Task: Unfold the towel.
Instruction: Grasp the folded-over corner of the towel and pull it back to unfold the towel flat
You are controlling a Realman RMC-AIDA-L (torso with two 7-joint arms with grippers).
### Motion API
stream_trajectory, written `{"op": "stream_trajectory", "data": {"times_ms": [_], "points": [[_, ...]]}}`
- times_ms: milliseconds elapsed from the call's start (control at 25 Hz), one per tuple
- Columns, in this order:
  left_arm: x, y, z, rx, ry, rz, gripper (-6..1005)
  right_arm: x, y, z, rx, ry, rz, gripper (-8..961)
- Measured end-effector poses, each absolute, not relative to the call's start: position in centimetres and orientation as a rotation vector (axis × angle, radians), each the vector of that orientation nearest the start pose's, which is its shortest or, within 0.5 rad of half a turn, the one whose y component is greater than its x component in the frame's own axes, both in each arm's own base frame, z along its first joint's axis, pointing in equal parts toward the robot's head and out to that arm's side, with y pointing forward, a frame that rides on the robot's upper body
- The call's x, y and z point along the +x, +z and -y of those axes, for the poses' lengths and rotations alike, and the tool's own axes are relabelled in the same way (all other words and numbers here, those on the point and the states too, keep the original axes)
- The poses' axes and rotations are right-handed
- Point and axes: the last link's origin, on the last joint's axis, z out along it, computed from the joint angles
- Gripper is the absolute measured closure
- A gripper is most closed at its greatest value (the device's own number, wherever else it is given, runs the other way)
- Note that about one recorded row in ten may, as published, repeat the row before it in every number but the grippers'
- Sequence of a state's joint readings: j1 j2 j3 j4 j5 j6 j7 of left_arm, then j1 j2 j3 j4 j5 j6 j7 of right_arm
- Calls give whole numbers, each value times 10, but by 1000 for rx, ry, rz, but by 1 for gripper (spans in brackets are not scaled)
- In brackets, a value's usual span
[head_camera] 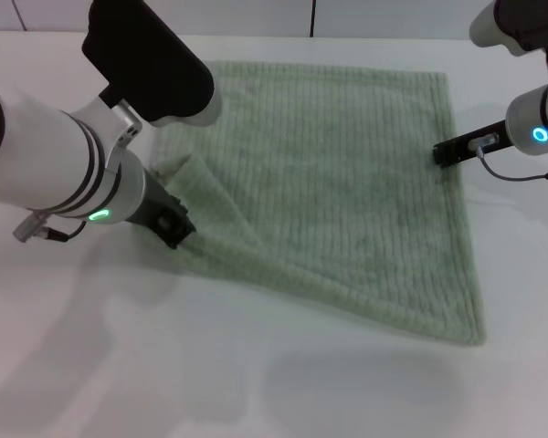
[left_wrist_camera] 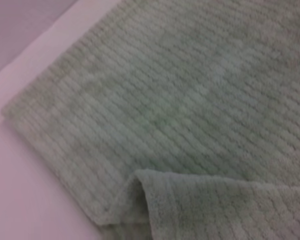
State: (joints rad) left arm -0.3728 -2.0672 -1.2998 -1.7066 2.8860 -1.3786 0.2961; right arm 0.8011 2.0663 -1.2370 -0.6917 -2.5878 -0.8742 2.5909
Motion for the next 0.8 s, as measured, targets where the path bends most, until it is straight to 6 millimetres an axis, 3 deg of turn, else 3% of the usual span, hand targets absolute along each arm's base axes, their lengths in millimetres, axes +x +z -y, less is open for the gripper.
{"op": "stream_trajectory", "data": {"times_ms": [800], "points": [[-174,-18,-305,-2335,604,750,923,237,-35,-433,-2236,-202,-1120,954]]}}
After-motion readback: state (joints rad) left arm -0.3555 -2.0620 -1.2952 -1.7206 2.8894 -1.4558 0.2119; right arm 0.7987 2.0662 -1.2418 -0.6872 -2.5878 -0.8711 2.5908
